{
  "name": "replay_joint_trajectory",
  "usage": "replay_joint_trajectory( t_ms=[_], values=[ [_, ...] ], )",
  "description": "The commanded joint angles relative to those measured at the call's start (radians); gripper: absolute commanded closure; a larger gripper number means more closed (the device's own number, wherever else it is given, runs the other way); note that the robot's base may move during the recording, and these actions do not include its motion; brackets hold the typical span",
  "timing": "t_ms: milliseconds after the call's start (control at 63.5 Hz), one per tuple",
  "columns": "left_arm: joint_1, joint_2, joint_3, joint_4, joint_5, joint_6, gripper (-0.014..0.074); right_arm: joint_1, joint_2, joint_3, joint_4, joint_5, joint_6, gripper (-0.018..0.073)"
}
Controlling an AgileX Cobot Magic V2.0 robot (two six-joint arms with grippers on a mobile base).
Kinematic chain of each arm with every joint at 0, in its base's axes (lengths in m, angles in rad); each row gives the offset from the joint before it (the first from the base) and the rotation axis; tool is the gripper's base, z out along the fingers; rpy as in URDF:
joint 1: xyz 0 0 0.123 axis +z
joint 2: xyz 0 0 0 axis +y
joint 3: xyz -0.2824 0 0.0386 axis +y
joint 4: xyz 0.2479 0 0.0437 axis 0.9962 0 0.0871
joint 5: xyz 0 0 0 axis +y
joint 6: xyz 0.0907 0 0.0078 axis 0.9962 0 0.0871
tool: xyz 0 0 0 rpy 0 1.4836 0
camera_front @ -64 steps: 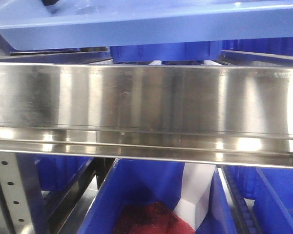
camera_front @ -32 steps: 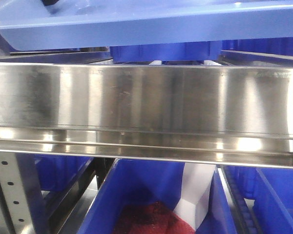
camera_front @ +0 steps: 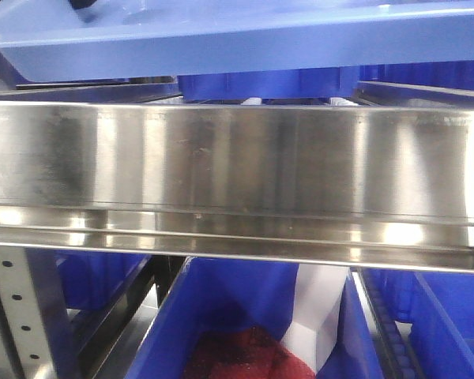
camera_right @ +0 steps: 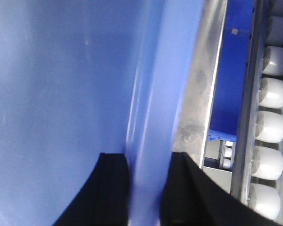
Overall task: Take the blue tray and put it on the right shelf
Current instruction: 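Carry the tray above the shelf's steel rail with both grippers, then lower the tray onto the shelf and open both grippers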
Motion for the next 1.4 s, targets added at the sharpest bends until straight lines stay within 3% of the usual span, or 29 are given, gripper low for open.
replay_joint_trajectory(
  t_ms=[0,157,409,708,834,945,1133,1228,1385],
  values=[
    [-0.009,-0.038,-0.039,0.006,-0.068,0.052,0.0645,-0.002,-0.027,-0.038,-0.013,-0.105,-0.021,0.0503],
    [0.021,0.002,-0.096,0.035,-0.116,0.052,0.0645,-0.002,0.012,-0.092,-0.013,-0.126,-0.021,0.0503],
    [0.1,0.156,-0.208,0.002,-0.114,0.052,0.0645,-0.002,0.163,-0.196,-0.013,-0.127,-0.021,0.0503],
    [0.122,0.258,-0.213,0.011,-0.148,0.052,0.0638,-0.002,0.292,-0.203,-0.013,-0.137,-0.021,0.0503],
    [0.122,0.271,-0.213,0.011,-0.166,0.052,0.0568,-0.002,0.314,-0.203,-0.013,-0.141,-0.021,0.0491],
    [0.122,0.278,-0.213,0.011,-0.167,0.052,0.0437,-0.002,0.32,-0.203,-0.013,-0.141,-0.021,0.0353],
    [0.122,0.28,-0.213,0.011,-0.168,0.052,0.0169,-0.002,0.32,-0.203,-0.042,-0.143,-0.021,-0.0088],
    [0.122,0.28,-0.213,0.011,-0.164,0.054,0.0094,-0.002,0.32,-0.203,-0.066,-0.138,-0.02,-0.0069],
    [0.122,0.278,-0.213,0.011,-0.16,0.054,0.0089,-0.002,0.316,-0.203,-0.095,-0.123,-0.02,-0.0069]
  ],
)
